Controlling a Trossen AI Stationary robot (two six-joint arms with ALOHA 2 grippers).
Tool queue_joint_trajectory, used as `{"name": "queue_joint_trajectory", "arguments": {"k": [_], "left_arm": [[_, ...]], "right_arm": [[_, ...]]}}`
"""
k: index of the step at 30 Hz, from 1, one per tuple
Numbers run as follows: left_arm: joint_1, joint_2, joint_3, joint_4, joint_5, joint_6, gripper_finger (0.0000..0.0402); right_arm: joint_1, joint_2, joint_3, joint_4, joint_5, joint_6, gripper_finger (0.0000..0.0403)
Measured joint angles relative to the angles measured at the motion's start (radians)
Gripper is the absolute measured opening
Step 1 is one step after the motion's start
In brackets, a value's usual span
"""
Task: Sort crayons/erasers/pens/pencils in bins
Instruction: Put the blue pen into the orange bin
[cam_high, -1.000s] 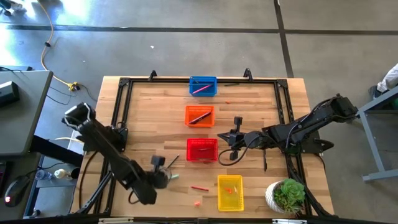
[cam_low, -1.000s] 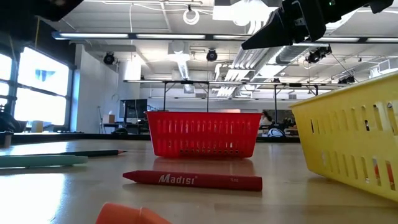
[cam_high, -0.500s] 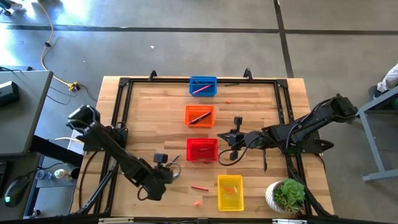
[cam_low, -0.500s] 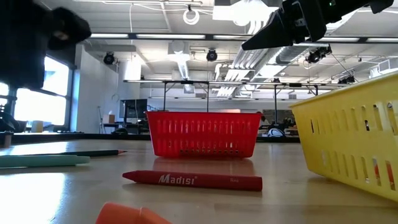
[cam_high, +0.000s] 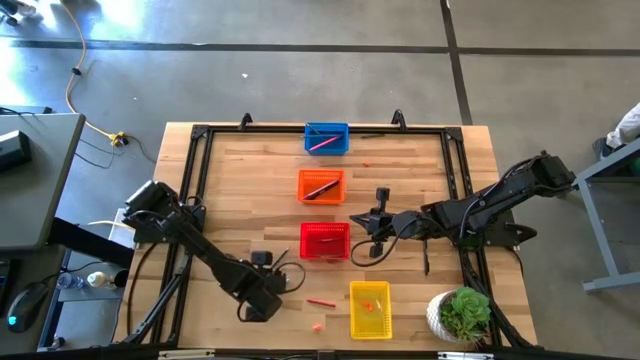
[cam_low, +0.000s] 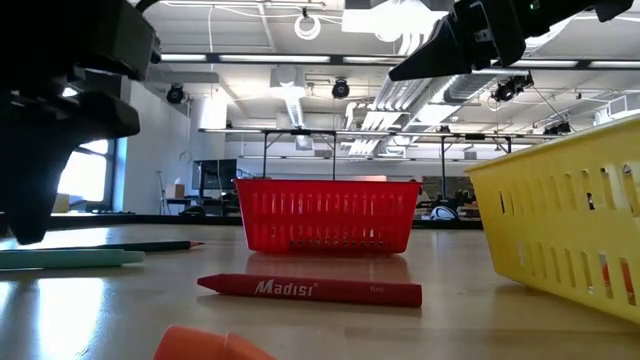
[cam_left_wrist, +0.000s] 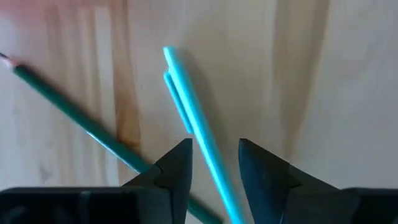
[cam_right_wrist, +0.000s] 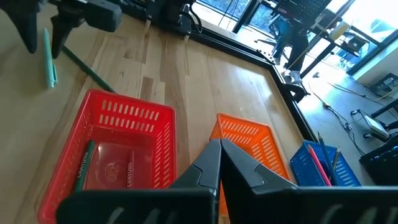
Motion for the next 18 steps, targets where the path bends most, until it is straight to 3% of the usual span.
{"name": "queue_joint_trajectory", "arguments": {"k": [11,18], "left_arm": [[0.002,0.006,-0.028,-0.003,0.04,-0.064,0.0064],[0.002,0.001,-0.061,0.032,0.038,-0.087,0.0058]], "right_arm": [[0.0,0.0,0.0,0.0,0.0,0.007,0.0],[0.0,0.0,0.0,0.0,0.0,0.007,0.0]]}}
